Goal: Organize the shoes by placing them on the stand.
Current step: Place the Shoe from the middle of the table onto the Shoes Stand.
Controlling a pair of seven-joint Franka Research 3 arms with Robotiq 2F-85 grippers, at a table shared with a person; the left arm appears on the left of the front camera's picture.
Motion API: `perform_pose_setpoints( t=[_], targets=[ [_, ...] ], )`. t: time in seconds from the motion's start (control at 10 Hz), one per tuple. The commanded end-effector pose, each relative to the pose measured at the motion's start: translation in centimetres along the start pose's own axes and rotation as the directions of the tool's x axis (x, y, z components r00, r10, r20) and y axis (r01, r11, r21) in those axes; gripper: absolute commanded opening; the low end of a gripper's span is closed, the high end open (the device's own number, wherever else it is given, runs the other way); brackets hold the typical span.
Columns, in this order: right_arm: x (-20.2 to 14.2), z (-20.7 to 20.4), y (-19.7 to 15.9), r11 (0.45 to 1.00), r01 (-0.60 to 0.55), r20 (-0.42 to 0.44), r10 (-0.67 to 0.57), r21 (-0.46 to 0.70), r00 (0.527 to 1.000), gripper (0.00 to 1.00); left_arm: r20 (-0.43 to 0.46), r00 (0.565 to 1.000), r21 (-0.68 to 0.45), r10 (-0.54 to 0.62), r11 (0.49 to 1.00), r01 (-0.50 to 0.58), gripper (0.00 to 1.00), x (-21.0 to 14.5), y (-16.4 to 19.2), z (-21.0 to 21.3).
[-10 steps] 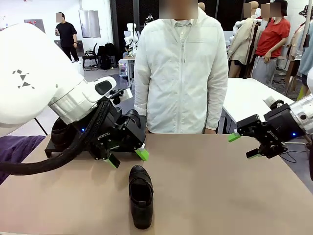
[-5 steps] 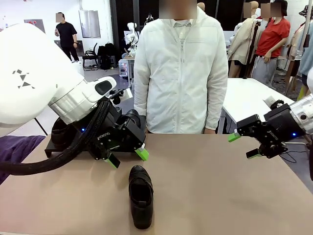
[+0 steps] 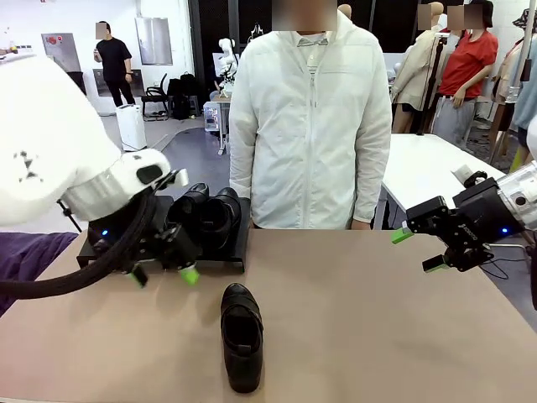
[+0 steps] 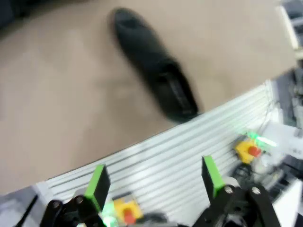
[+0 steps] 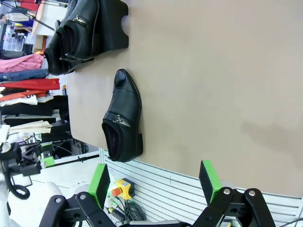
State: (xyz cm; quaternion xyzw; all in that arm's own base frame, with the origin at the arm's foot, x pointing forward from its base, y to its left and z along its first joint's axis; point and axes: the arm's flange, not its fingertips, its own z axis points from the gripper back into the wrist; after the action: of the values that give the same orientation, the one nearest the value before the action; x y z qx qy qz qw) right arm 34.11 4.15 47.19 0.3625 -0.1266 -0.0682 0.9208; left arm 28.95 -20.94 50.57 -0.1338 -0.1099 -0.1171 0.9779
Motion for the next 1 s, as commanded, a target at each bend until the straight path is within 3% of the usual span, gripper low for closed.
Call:
perform_pose_setpoints(
  t=[0.0, 0.4, 0.6, 0.9],
  targets=[
    [0.1, 0.1, 0.2, 1.0, 0.009, 0.005, -0.009, 0.025, 1.0, 1.0, -0.031, 0.993, 0.154, 0.115, 0.982, -0.109, 1.0, -1.2, -0.4, -2.5],
    [0.1, 0.1, 0.2, 1.0, 0.009, 0.005, -0.009, 0.025, 1.0, 1.0, 0.031, 0.98, 0.084, 0.199, 0.976, -0.201, 1.0, -1.7, -1.7, -7.8],
    [0.1, 0.1, 0.2, 1.0, 0.009, 0.005, -0.009, 0.025, 1.0, 1.0, 0.075, 0.946, 0.094, 0.314, 0.943, -0.32, 1.0, -1.4, -4.1, -11.7],
    [0.1, 0.1, 0.2, 1.0, 0.009, 0.005, -0.009, 0.025, 1.0, 1.0, 0.116, 0.923, 0.086, 0.368, 0.922, -0.379, 1.0, -0.5, -5.7, -15.2]
  ],
)
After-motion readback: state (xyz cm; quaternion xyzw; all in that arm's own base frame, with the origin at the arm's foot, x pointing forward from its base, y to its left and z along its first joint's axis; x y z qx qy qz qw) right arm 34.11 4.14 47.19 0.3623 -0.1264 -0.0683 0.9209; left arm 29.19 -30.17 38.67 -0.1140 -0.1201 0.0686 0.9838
